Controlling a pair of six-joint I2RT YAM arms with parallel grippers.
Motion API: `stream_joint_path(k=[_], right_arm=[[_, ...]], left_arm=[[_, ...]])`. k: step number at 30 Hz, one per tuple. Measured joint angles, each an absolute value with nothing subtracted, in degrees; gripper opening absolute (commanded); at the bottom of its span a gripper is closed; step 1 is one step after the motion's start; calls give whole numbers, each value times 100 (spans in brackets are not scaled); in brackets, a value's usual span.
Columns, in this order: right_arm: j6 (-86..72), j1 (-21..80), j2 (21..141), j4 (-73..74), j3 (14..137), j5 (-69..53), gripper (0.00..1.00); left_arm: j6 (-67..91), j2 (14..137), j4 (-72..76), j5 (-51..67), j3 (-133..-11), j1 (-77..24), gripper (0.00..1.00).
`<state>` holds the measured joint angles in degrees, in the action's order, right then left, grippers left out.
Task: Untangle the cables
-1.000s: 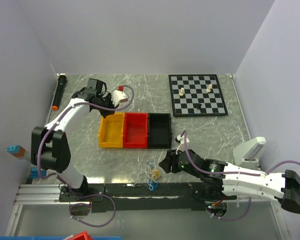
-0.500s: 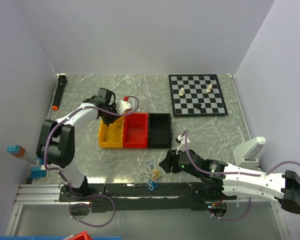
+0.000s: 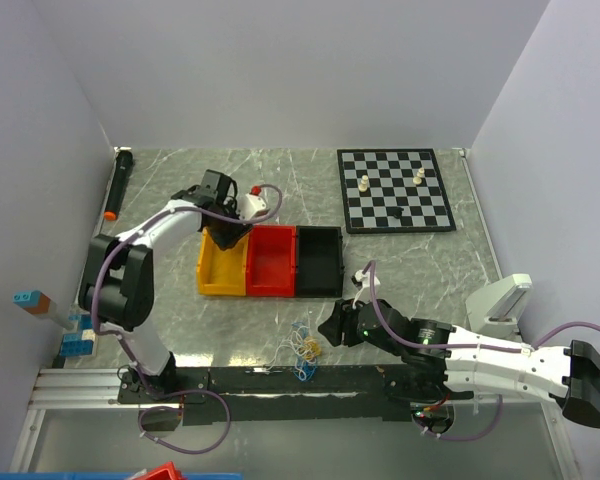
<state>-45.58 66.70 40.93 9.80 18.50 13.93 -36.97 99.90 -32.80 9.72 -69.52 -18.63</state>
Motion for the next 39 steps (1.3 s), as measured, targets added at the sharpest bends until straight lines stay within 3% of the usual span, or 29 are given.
stream_joint_path(k=[6,15,20,32,37,39], right_arm=[[-4556,6659,4106,982,1850,1393,59],[-4530,6637,4150,917,1839,1398,59],[-4510,6580,4268,646,1653,1313,59],[-4224,6440,3752,268,1284,633,57],[-4080,6399,3590,167,1094,307,55],[-4014,6383,3660,161,1094,209,55]], left_arm=[[-3704,9273,-3964,1288,-7391,-1857,79],[-3940,8383,-4670,1850,-7618,-1970,88],[-4189,7909,-4895,2335,-7231,-2812,85],[-4248,8029,-4974,3428,-6591,-4740,86],[-4040,8381,-4556,3732,-6473,-5089,82],[-3905,8521,-4292,3791,-6410,-5253,75]])
